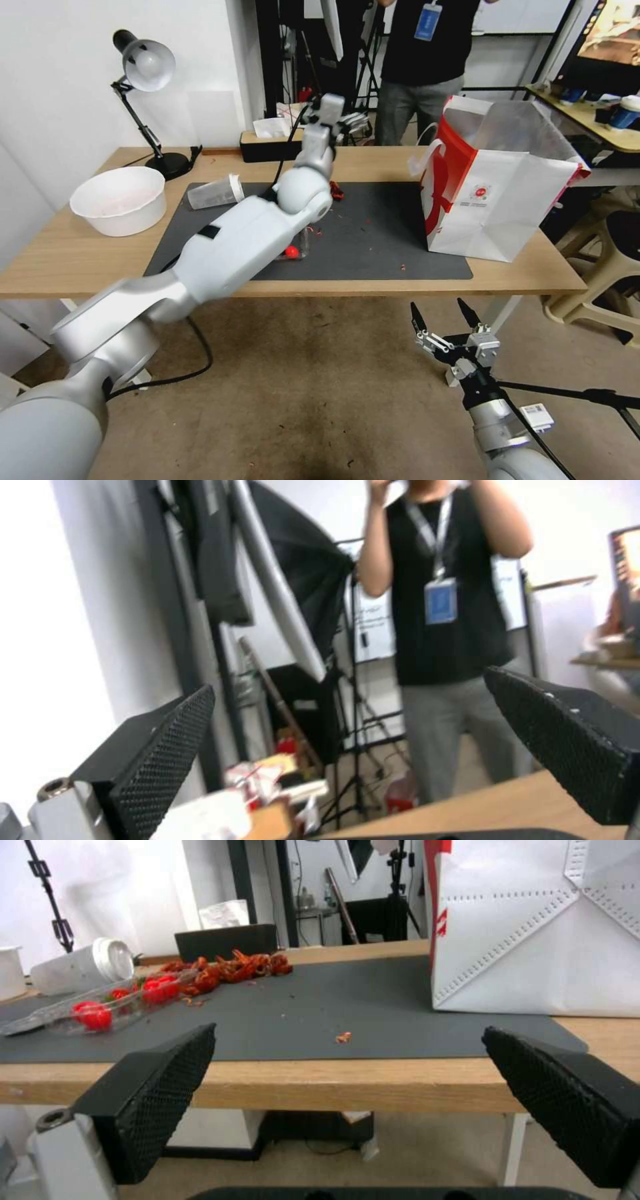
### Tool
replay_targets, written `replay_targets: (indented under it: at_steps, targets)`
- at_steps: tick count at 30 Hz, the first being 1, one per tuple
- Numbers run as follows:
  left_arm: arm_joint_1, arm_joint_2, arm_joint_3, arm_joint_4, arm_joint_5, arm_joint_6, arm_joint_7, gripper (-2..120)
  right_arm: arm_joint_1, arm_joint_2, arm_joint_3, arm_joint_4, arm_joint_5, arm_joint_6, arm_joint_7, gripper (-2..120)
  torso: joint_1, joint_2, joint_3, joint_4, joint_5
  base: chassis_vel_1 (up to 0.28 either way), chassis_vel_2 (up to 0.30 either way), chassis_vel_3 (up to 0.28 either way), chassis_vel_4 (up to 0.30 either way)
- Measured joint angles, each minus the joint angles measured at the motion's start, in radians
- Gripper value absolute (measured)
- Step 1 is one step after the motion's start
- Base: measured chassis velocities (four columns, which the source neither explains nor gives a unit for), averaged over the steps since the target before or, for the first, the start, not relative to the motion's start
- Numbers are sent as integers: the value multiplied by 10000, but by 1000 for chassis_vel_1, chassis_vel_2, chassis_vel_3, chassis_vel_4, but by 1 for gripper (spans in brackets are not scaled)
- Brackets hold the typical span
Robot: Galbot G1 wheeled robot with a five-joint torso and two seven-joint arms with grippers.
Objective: Pick up the trash from the table and place it into the takeout bag.
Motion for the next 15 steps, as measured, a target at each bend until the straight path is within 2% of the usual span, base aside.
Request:
replay_targets:
  at_steps: [6,9,10,14,15]
  targets:
    - [895,675,-554,-760,83,124,-125,100,14,8,-120,18,-95,-38,45,100,0,1,0,-1,1,0,0,0,0]
    - [1802,1240,-1278,-1330,170,245,-132,100,94,26,-163,45,-127,-93,64,100,0,0,-1,-1,0,0,0,0,0]
    - [1802,1240,-1278,-1330,170,245,-132,100,94,26,-163,45,-127,-93,64,100,0,0,-1,-1,0,0,0,0,0]
    - [3407,1978,-2490,-2270,320,402,-45,100,218,-31,-142,62,-114,-151,85,100,0,-1,-1,0,2,0,0,0,0]
    - [3407,1978,-2490,-2270,320,402,-45,100,218,-31,-142,62,-114,-151,85,100,0,-1,-1,0,2,0,0,0,0]
